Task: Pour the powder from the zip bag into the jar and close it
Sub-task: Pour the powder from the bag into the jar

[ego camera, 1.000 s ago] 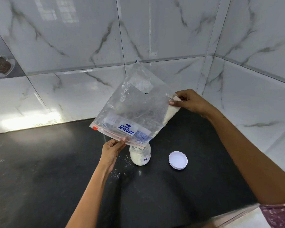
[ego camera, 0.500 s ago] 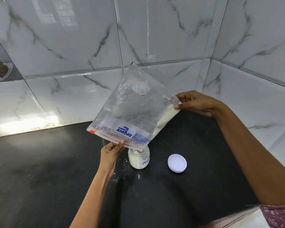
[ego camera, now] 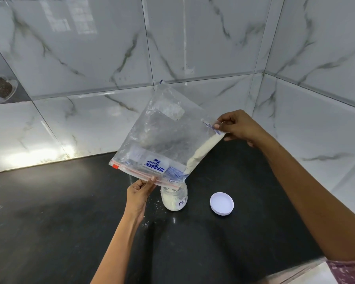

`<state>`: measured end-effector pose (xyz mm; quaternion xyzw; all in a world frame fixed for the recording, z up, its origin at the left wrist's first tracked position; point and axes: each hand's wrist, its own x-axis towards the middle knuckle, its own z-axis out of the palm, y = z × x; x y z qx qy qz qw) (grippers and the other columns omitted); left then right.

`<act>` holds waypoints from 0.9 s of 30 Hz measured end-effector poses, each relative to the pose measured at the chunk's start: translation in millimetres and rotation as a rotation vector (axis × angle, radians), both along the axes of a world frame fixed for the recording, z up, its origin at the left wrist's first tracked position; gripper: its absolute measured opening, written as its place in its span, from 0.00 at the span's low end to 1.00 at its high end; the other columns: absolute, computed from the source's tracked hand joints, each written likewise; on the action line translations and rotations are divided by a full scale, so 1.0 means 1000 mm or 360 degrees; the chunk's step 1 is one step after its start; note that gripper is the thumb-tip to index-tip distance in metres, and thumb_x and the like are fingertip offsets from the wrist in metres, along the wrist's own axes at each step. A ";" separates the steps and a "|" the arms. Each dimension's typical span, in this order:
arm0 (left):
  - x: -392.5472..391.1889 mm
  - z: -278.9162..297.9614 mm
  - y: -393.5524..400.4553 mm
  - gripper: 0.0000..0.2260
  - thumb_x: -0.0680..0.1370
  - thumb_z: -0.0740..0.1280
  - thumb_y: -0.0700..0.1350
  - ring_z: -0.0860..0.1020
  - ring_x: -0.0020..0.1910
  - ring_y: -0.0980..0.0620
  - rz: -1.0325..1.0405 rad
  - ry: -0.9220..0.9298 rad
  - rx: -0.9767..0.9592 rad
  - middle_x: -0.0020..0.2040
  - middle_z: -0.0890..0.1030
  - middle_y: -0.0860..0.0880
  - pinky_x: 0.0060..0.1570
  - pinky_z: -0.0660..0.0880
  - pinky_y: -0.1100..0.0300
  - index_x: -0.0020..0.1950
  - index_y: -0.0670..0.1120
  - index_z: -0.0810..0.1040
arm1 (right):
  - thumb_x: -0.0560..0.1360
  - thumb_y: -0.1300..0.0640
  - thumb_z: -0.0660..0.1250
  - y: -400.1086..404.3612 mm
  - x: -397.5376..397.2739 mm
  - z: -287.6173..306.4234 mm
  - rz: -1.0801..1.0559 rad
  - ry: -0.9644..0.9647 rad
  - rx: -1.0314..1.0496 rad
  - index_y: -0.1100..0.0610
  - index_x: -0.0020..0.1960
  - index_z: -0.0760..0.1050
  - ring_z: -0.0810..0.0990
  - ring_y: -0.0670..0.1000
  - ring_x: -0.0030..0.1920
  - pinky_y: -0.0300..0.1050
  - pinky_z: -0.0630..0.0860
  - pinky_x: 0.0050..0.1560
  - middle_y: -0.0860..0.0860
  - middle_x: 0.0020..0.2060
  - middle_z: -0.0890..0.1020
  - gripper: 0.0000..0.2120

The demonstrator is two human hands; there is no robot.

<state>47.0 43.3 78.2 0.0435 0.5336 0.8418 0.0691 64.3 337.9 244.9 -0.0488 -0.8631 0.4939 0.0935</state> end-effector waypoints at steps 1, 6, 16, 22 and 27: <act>0.000 0.000 0.000 0.08 0.70 0.70 0.41 0.84 0.47 0.52 0.0000 -0.0001 -0.0002 0.45 0.86 0.45 0.45 0.79 0.65 0.46 0.39 0.82 | 0.74 0.59 0.69 -0.002 0.001 -0.001 0.0000 0.0052 -0.0026 0.60 0.48 0.80 0.81 0.47 0.39 0.37 0.80 0.37 0.54 0.38 0.83 0.05; -0.001 0.000 0.000 0.09 0.69 0.71 0.42 0.83 0.49 0.51 -0.0004 -0.0002 -0.0012 0.46 0.86 0.44 0.46 0.78 0.65 0.47 0.40 0.83 | 0.73 0.60 0.71 -0.009 0.003 -0.002 -0.0072 0.0293 0.0049 0.61 0.49 0.81 0.83 0.48 0.39 0.36 0.81 0.39 0.56 0.39 0.84 0.07; -0.003 -0.006 0.000 0.10 0.69 0.71 0.44 0.83 0.50 0.51 0.0016 -0.0031 -0.0048 0.47 0.86 0.45 0.48 0.78 0.65 0.48 0.41 0.82 | 0.72 0.62 0.72 -0.010 0.005 0.006 -0.0049 0.0314 0.0093 0.62 0.46 0.81 0.83 0.61 0.45 0.51 0.82 0.47 0.61 0.42 0.84 0.05; 0.000 -0.009 0.000 0.11 0.69 0.71 0.44 0.82 0.51 0.51 0.0033 0.0004 -0.0096 0.47 0.86 0.46 0.52 0.78 0.63 0.48 0.41 0.82 | 0.72 0.63 0.71 -0.013 0.005 0.005 -0.0012 0.0318 0.0102 0.62 0.45 0.80 0.83 0.61 0.45 0.54 0.82 0.46 0.62 0.42 0.84 0.03; 0.000 -0.007 0.001 0.10 0.69 0.72 0.45 0.82 0.50 0.52 0.0054 0.0047 -0.0124 0.46 0.86 0.47 0.53 0.76 0.63 0.48 0.43 0.82 | 0.72 0.63 0.70 -0.016 0.004 0.009 0.0079 0.0310 0.0231 0.61 0.45 0.79 0.83 0.58 0.44 0.51 0.82 0.46 0.60 0.41 0.84 0.02</act>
